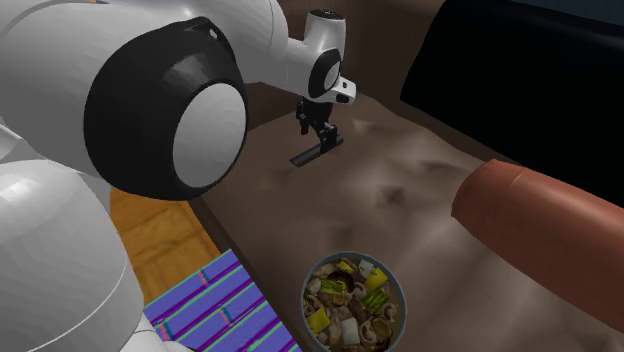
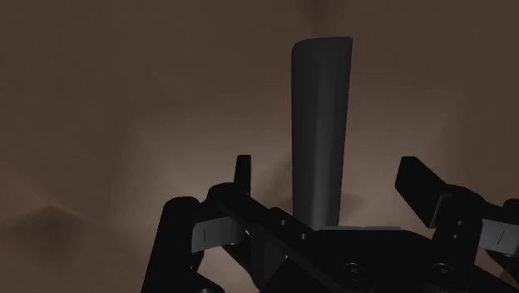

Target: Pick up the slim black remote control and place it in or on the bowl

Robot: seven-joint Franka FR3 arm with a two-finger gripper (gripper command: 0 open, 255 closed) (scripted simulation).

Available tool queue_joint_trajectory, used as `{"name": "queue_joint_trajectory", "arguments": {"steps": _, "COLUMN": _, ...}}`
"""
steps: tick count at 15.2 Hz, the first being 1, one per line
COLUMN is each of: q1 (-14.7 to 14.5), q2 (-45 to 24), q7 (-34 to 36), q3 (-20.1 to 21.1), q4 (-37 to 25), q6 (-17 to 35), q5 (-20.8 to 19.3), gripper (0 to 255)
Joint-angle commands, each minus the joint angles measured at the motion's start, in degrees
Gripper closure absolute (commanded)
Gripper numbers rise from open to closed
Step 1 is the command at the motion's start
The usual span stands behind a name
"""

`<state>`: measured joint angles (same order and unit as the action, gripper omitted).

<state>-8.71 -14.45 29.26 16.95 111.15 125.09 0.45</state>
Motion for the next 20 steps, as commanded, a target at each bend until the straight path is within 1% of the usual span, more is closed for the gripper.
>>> {"name": "queue_joint_trajectory", "arguments": {"steps": 1, "q1": -0.67, "q2": -2.46, "q7": 1.12, "q3": -0.05, "q4": -1.74, "q6": 0.7, "q5": -0.81, "gripper": 0}}
{"name": "queue_joint_trajectory", "arguments": {"steps": 8, "q1": -1.18, "q2": -5.19, "q7": 1.7, "q3": -0.34, "q4": -0.09, "q6": 5.01, "q5": -1.7, "gripper": 0}}
{"name": "queue_joint_trajectory", "arguments": {"steps": 15, "q1": -1.19, "q2": -5.19, "q7": 1.71, "q3": -0.34, "q4": -0.1, "q6": 5.0, "q5": -1.7, "gripper": 0}}
{"name": "queue_joint_trajectory", "arguments": {"steps": 16, "q1": -1.19, "q2": -5.19, "q7": 1.71, "q3": -0.34, "q4": -0.1, "q6": 5.0, "q5": -1.7, "gripper": 255}}
{"name": "queue_joint_trajectory", "arguments": {"steps": 20, "q1": -1.19, "q2": -5.23, "q7": 1.71, "q3": -0.35, "q4": -0.1, "q6": 5.04, "q5": -1.71, "gripper": 255}}
